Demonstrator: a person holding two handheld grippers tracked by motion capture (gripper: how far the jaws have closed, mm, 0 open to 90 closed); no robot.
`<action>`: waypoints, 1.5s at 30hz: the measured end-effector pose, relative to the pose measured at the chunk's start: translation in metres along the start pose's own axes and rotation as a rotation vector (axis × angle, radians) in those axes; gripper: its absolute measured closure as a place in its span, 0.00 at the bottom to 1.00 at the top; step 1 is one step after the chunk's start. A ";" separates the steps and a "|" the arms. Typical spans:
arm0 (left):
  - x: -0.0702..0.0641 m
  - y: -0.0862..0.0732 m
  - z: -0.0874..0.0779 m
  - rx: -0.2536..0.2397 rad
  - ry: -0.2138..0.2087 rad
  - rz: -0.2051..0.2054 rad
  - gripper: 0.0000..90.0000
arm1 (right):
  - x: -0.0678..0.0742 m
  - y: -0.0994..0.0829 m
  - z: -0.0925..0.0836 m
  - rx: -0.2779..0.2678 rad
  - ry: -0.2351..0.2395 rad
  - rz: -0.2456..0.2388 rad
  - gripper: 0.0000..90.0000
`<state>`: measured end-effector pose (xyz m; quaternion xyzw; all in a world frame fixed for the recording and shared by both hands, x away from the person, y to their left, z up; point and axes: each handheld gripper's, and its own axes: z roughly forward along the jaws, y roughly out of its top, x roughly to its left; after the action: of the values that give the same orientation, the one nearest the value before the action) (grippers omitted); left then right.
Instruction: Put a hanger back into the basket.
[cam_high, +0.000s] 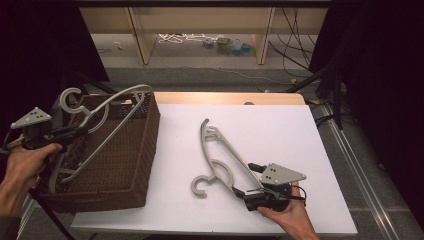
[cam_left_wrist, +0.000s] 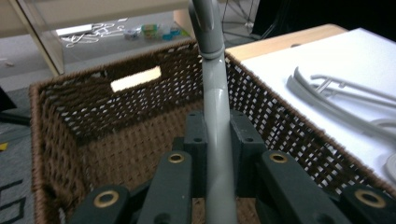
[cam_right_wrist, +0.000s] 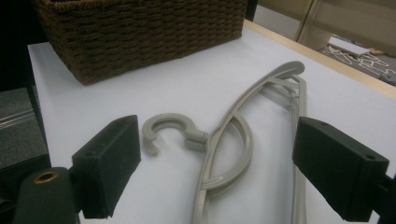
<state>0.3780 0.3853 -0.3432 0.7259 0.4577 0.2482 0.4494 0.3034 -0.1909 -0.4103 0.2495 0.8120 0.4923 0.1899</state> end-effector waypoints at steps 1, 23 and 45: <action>0.000 -0.001 0.000 0.004 0.000 -0.001 0.88 | 0.000 0.000 0.000 0.001 0.000 0.001 0.18; 0.019 -0.024 0.044 0.279 0.055 -0.012 0.88 | -0.002 -0.001 0.001 0.007 0.001 0.003 0.18; 0.028 -0.046 0.062 0.414 0.154 -0.120 0.78 | -0.002 -0.002 0.003 0.024 0.016 0.000 0.18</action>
<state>0.4179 0.3918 -0.4141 0.7530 0.5741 0.1768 0.2685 0.3058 -0.1908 -0.4133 0.2477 0.8193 0.4846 0.1804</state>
